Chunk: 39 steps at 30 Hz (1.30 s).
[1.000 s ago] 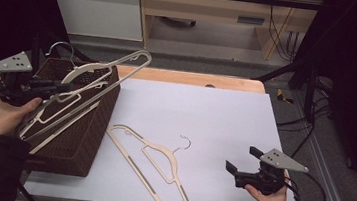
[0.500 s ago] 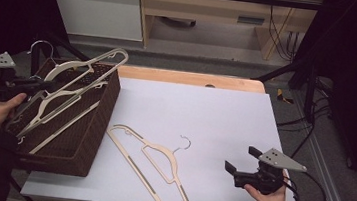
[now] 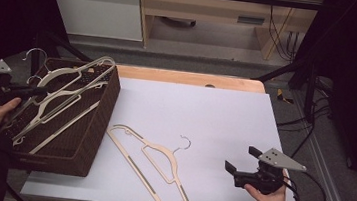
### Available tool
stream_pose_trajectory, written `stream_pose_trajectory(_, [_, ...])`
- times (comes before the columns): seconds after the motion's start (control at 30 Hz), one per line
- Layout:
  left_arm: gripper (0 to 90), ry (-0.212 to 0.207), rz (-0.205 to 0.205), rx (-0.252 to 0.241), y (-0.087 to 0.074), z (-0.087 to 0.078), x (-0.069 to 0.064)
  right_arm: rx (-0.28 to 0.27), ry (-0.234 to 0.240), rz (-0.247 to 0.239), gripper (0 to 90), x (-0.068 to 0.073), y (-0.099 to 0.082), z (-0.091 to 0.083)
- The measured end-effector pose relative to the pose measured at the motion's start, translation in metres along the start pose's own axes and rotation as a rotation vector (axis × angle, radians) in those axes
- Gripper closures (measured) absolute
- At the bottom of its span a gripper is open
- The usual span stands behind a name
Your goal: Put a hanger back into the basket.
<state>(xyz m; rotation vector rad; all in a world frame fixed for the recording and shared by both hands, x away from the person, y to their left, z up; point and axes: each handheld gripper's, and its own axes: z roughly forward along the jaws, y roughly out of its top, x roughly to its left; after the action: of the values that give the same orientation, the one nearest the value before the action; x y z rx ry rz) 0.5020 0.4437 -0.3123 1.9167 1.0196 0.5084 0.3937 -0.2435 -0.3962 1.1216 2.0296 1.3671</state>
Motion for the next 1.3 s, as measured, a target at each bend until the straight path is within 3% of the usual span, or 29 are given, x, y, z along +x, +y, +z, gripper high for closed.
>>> stream_pose_trajectory(0.23, [86.1, -0.006, -0.01, 0.041, -0.013, 0.001, 0.002, 0.004, 0.001, -0.004, 4.9, 0.0, 0.0, 0.0])
stream_pose_trajectory(0.33, [86.1, -0.032, -0.019, 0.053, -0.019, 0.007, -0.002, 0.006, 0.0, -0.004, 4.8, 0.0, 0.0, 0.001])
stream_pose_trajectory(0.43, [85.9, -0.029, -0.019, 0.092, -0.022, 0.016, -0.005, 0.008, -0.002, -0.001, 4.8, 0.001, -0.001, 0.002])
stream_pose_trajectory(0.7, [85.1, -0.024, -0.108, 0.164, -0.04, 0.041, -0.004, 0.006, 0.003, 0.0, 4.8, 0.001, 0.0, 0.002])
stream_pose_trajectory(0.83, [84.0, 0.021, -0.172, 0.177, -0.051, 0.042, 0.002, 0.008, 0.005, -0.002, 4.8, 0.001, 0.0, 0.002])
stream_pose_trajectory(1.0, [81.5, 0.075, -0.193, 0.205, -0.054, 0.04, 0.005, 0.01, 0.007, 0.004, 4.9, 0.002, 0.0, 0.004])
stream_pose_trajectory(1.13, [72.1, 0.143, -0.191, 0.188, -0.052, 0.033, 0.004, 0.016, 0.01, 0.0, 4.9, 0.002, -0.001, 0.006])
stream_pose_trajectory(1.23, [63.5, 0.191, -0.193, 0.129, -0.05, 0.026, 0.0, 0.015, 0.012, 0.002, 4.9, 0.002, 0.0, 0.008])
stream_pose_trajectory(1.3, [59.4, 0.184, -0.2, 0.075, -0.047, 0.019, -0.002, 0.014, 0.009, 0.002, 4.9, 0.002, 0.0, 0.007])
